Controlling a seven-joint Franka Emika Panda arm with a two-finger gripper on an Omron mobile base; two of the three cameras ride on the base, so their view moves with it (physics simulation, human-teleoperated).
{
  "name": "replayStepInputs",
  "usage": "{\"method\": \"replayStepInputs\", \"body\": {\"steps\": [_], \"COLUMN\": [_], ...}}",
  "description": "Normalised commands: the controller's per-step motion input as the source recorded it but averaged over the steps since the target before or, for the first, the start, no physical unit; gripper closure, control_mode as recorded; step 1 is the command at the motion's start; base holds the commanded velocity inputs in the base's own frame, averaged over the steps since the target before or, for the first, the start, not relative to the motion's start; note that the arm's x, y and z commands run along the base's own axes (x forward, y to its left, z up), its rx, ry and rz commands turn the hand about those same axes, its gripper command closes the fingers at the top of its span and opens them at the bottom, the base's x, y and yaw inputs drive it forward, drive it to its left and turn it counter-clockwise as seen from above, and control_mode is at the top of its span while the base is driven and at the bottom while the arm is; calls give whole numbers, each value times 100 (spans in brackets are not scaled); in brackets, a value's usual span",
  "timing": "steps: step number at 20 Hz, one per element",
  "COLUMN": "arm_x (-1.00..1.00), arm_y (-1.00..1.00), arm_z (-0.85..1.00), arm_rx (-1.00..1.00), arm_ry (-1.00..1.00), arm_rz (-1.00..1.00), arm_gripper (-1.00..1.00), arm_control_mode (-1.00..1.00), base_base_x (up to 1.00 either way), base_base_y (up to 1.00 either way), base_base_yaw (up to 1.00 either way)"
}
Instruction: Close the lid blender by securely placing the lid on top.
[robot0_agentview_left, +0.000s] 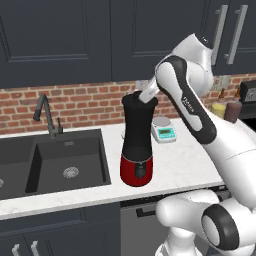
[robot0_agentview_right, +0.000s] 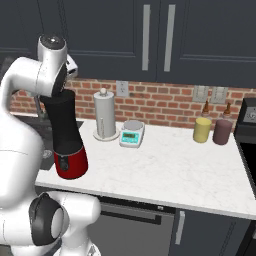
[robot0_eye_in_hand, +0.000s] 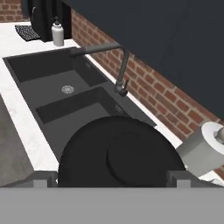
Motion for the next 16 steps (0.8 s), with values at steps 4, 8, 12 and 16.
{"method": "replayStepInputs", "body": {"steps": [4, 8, 12, 16], "arm_x": [-39, -39, -32, -24], "arm_y": [-30, -50, -79, -98], "arm_z": [4, 0, 0, 0], "arm_rx": [3, 3, 2, 3], "arm_ry": [-8, -3, 0, 0], "arm_rz": [0, -3, -7, -7], "arm_gripper": [-100, -100, -100, -100], "arm_control_mode": [-100, -100, -100, -100], "base_base_x": [0, 0, 0, 0], "base_base_y": [0, 0, 0, 0], "base_base_yaw": [0, 0, 0, 0]}}
